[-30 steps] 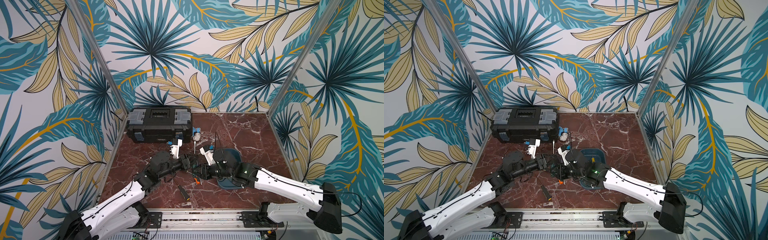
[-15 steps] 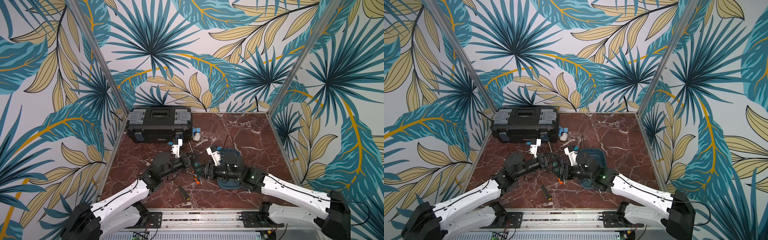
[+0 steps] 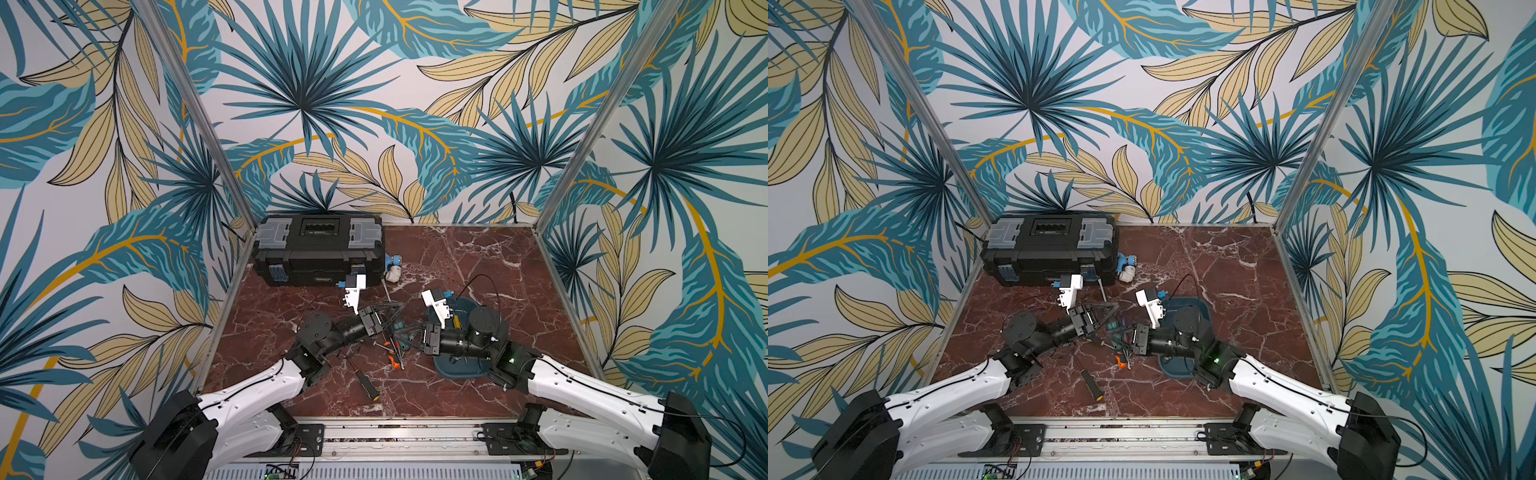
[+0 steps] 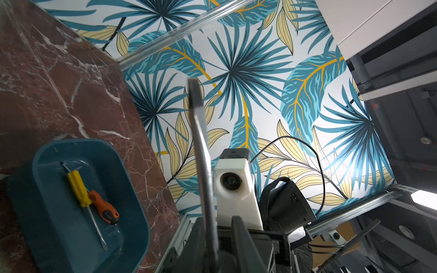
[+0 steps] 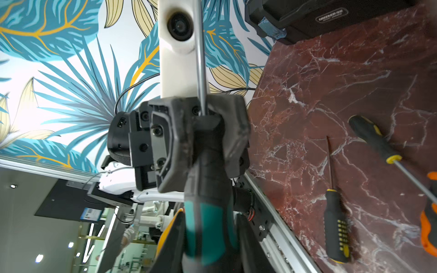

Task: Put the screwdriver on the desktop into the storage box
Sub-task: Pick up the screwdriver from the center of the board, then place the screwdriver in the storage box.

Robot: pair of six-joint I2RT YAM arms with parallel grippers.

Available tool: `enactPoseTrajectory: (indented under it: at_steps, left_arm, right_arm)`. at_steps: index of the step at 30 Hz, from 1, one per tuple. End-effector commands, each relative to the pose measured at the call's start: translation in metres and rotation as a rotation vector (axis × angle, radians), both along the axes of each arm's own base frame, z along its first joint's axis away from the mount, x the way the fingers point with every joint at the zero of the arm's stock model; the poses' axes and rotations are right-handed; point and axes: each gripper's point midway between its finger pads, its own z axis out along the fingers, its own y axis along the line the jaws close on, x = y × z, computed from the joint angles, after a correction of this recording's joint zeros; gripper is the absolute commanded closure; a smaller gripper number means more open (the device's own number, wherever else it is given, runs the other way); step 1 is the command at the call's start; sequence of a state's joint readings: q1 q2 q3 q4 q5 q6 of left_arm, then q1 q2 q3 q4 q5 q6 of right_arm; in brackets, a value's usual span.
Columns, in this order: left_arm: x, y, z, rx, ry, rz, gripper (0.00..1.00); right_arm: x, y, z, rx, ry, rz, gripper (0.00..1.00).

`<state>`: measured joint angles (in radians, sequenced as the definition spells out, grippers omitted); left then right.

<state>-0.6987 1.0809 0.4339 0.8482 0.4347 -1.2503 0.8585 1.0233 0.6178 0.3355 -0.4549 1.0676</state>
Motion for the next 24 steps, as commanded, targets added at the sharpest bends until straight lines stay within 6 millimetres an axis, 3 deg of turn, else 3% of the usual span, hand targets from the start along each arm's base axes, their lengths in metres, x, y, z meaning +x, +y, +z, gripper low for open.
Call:
enactPoseTrajectory:
  at_steps: [1,2,4,5,8,11,13,18,24]
  left_arm:
    - [0.002,0.005,-0.007,0.036,-0.024,0.034,1.0]
    - [0.005,0.005,-0.013,0.067,-0.006,0.052,0.96]
    - [0.013,0.009,-0.028,0.147,0.044,0.102,0.56]
    - [0.017,0.013,-0.037,0.199,0.065,0.135,0.43]
    - [0.025,0.03,-0.061,0.377,0.12,0.235,0.3]
    - [0.028,0.05,-0.078,0.555,0.15,0.314,0.26]
    - [0.028,0.062,-0.088,0.652,0.173,0.345,0.25]
    - [0.025,0.077,-0.109,0.768,0.214,0.377,0.25]
    - [0.01,0.098,-0.152,0.949,0.323,0.364,0.27]
  right_arm:
    - [-0.002,-0.003,0.008,0.005,-0.012,0.003,0.93]
    - [-0.001,-0.005,0.007,-0.013,-0.013,-0.008,0.95]
    - [0.003,-0.011,0.0,-0.077,-0.018,-0.043,0.98]
    - [0.006,-0.019,-0.009,-0.155,-0.016,-0.08,1.0]
    - [0.023,-0.063,-0.041,-0.482,-0.024,-0.255,1.0]
    - [0.036,-0.12,-0.074,-0.821,-0.001,-0.433,1.0]
    - [0.037,-0.142,-0.092,-0.971,0.027,-0.484,1.0]
    - [0.038,-0.156,-0.124,-1.108,0.088,-0.513,1.0]
    - [0.043,-0.163,-0.151,-1.222,0.103,-0.521,1.0]
